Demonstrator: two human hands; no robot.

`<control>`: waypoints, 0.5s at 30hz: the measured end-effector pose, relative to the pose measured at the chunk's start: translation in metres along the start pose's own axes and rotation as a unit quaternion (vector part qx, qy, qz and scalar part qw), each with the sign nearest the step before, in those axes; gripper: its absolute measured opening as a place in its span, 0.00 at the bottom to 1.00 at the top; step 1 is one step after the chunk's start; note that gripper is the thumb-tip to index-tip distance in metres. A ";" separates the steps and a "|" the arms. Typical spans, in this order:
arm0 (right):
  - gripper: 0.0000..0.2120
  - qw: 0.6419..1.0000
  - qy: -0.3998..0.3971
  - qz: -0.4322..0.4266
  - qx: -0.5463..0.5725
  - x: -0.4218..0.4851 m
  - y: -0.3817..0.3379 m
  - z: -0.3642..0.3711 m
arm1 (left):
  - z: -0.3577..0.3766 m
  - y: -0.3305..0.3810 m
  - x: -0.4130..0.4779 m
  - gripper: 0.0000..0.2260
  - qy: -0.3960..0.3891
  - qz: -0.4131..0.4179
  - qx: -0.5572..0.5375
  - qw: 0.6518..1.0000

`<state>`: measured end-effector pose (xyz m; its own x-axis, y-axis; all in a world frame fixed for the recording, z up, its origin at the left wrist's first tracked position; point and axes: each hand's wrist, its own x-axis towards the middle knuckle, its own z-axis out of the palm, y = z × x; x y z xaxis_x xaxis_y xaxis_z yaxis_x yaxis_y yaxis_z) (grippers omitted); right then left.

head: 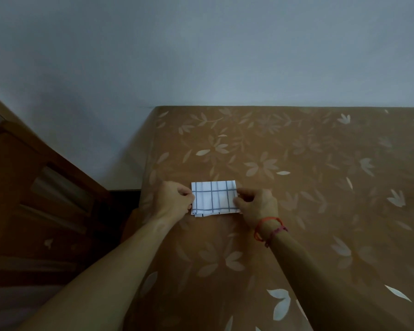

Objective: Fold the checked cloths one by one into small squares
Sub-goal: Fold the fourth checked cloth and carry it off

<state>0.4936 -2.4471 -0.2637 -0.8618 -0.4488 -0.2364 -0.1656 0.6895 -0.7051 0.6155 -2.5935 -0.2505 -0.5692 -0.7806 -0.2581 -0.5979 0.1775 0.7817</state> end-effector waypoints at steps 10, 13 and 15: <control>0.17 0.974 0.014 -0.188 -0.122 -0.009 -0.009 0.011 | 0.008 -0.013 -0.001 0.15 0.004 0.259 0.201 0.945; 0.22 0.948 -0.001 -0.253 -0.194 -0.012 -0.015 0.026 | 0.018 -0.018 0.000 0.20 -0.021 0.318 0.295 0.901; 0.25 0.935 -0.041 -0.256 -0.241 -0.014 -0.017 0.033 | 0.022 -0.021 -0.004 0.24 -0.048 0.323 0.332 0.885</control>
<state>0.5241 -2.4706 -0.2705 -0.5750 -0.8180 -0.0147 -0.7597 0.5405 -0.3616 0.6175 -2.5812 -0.2786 -0.9395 -0.3392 0.0482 -0.3123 0.9057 0.2865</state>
